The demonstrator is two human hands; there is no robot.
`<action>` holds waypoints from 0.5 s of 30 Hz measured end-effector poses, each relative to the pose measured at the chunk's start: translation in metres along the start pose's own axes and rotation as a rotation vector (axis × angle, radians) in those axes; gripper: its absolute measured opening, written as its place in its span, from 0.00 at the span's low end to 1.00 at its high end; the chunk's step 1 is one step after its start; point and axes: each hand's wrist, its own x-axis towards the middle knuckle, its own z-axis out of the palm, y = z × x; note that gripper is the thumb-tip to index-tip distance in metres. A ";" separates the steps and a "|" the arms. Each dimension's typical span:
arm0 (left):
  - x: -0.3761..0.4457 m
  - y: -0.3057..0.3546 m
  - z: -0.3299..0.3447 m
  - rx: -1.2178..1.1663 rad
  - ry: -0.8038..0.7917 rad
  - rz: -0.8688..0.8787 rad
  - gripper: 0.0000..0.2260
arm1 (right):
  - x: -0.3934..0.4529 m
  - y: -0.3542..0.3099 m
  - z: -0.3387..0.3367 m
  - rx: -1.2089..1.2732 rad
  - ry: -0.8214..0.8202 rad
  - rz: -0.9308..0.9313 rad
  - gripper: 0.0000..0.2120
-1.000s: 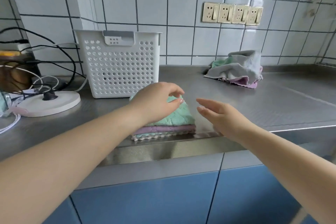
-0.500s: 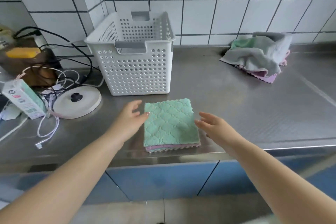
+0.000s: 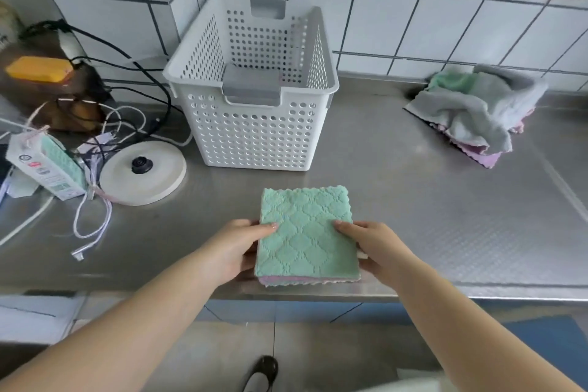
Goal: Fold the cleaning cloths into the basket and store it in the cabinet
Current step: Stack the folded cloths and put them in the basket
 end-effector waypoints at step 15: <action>-0.106 0.096 -0.005 0.029 -0.104 0.224 0.17 | -0.101 -0.084 -0.002 0.150 -0.196 -0.164 0.19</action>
